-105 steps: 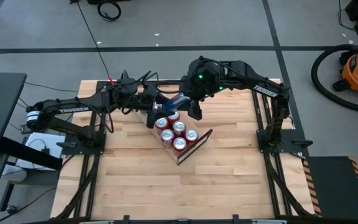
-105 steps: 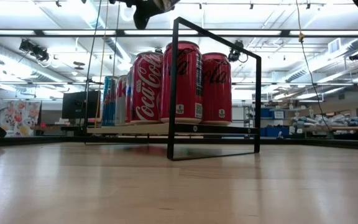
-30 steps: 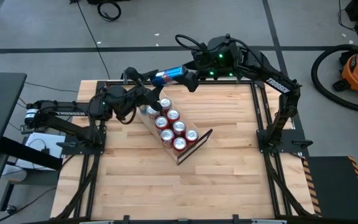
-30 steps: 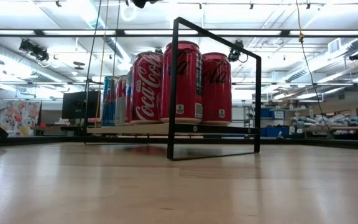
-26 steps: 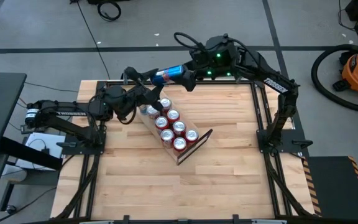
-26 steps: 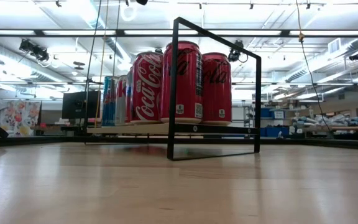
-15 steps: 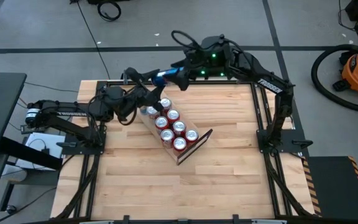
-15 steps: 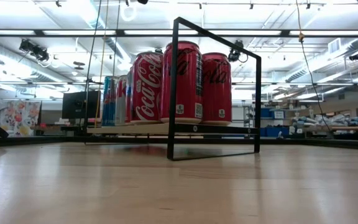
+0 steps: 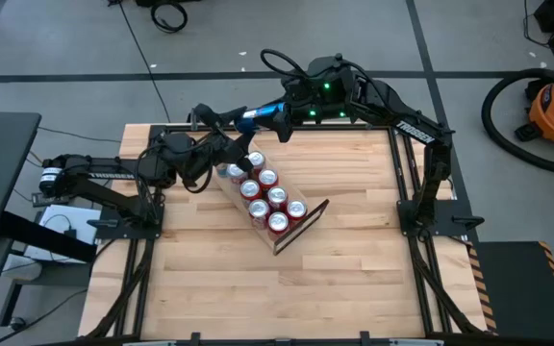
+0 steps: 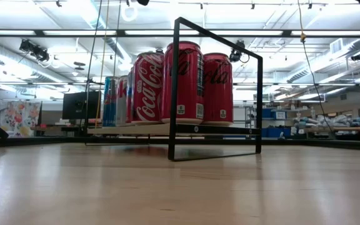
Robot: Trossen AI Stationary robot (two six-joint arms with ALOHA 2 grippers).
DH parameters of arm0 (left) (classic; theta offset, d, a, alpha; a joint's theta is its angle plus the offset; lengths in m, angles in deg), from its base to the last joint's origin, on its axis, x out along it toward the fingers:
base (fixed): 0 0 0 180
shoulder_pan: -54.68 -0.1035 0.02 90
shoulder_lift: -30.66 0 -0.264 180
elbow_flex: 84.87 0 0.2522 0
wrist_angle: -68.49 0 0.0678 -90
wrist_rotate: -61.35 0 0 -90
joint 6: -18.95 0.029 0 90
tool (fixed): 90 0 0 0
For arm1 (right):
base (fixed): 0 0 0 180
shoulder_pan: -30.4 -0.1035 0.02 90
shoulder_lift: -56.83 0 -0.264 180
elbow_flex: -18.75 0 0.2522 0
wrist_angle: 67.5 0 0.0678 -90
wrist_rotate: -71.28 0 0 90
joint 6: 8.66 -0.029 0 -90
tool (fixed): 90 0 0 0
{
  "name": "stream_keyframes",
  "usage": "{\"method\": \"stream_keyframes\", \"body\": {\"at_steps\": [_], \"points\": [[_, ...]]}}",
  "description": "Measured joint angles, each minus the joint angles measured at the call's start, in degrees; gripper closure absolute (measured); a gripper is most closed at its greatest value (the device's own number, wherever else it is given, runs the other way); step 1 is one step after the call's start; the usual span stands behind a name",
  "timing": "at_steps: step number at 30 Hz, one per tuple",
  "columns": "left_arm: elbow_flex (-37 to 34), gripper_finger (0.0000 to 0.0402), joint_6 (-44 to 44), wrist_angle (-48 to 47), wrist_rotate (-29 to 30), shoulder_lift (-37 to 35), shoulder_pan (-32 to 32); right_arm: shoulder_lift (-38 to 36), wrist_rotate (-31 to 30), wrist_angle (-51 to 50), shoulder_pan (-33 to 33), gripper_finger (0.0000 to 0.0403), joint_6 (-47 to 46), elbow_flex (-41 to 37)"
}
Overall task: Place canned beverage on shelf
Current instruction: Put the blue soda can on the shelf aligned with the other blue soda can
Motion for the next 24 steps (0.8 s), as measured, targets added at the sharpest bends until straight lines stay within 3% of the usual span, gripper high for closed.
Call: {"method": "stream_keyframes", "body": {"at_steps": [9,18,24], "points": [[0.0,0.0147,-1.4,-2.7,1.5,0.0,0.1,-0.1,2.1,-1.7,0.8,0.0152,-0.1,0.1],[0.0,0.0081,-6.0,-3.1,2.9,-0.1,0.3,-1.3,3.8,-2.9,1.6,0.0152,-0.2,0.5],[0.0,0.0060,-7.4,-3.2,4.3,-0.1,0.7,-1.2,4.4,-3.8,2.1,0.0152,-0.1,0.4]]}}
